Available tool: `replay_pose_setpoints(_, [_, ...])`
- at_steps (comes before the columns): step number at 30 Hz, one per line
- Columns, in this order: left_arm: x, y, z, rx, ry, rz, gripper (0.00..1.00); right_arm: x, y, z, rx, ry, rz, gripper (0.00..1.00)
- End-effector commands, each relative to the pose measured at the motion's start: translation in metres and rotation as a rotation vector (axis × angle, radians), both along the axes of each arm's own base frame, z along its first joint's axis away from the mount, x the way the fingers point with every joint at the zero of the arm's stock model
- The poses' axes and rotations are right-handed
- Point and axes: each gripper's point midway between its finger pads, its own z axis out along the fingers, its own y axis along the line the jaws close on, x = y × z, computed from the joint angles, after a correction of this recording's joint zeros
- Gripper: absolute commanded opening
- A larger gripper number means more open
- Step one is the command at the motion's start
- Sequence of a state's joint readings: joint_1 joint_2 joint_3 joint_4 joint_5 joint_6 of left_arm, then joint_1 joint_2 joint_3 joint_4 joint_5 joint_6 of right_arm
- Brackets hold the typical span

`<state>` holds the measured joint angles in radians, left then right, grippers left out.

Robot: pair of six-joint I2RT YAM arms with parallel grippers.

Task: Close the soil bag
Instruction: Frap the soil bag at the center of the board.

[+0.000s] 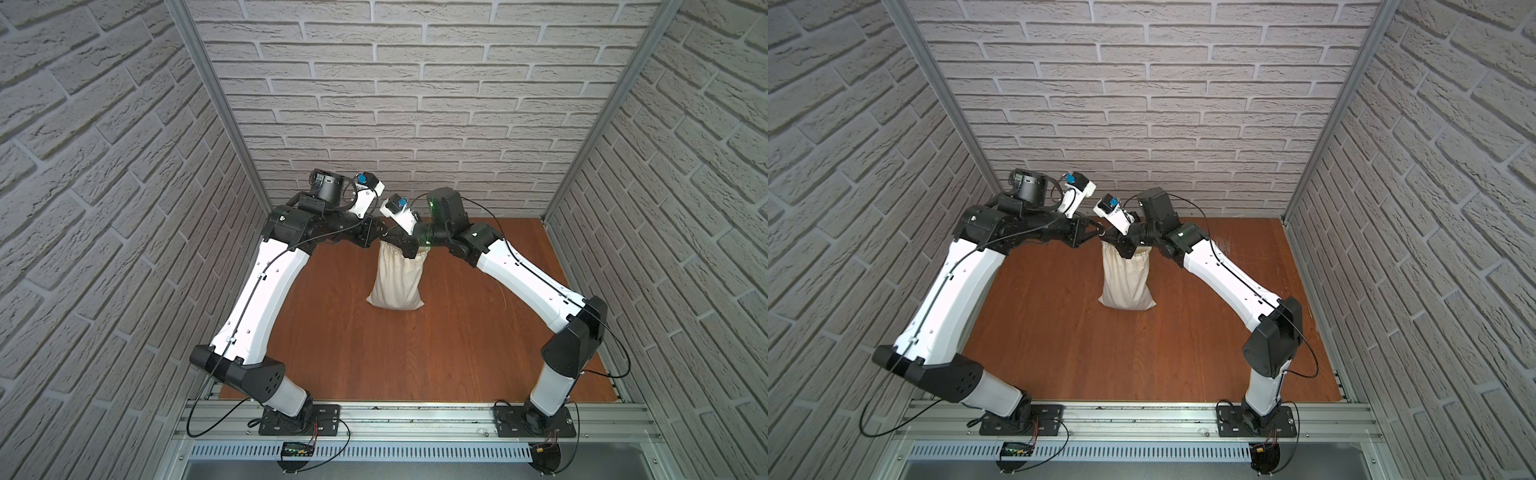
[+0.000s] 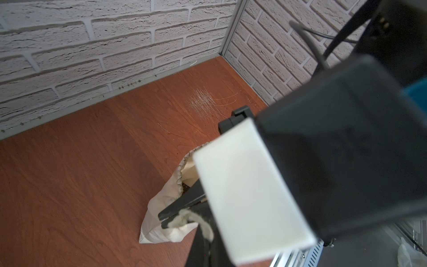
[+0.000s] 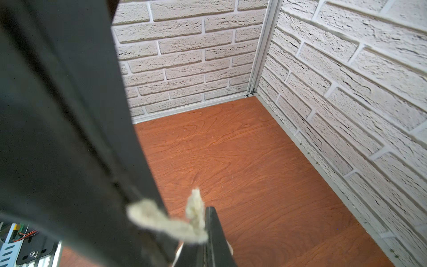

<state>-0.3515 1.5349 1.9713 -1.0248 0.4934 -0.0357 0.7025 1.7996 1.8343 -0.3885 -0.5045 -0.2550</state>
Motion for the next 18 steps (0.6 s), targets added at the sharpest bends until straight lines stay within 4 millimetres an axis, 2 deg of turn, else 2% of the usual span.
replay_pose_setpoints(1, [0.005, -0.003, 0.037, -0.067, -0.114, -0.006, 0.00, 0.005, 0.006, 0.002, 0.006, -0.021, -0.005, 0.03])
replay_pose_setpoints(18, [0.003, -0.002, 0.048, -0.078, -0.133, 0.003, 0.00, 0.016, 0.008, -0.021, -0.050, 0.001, -0.029, 0.05])
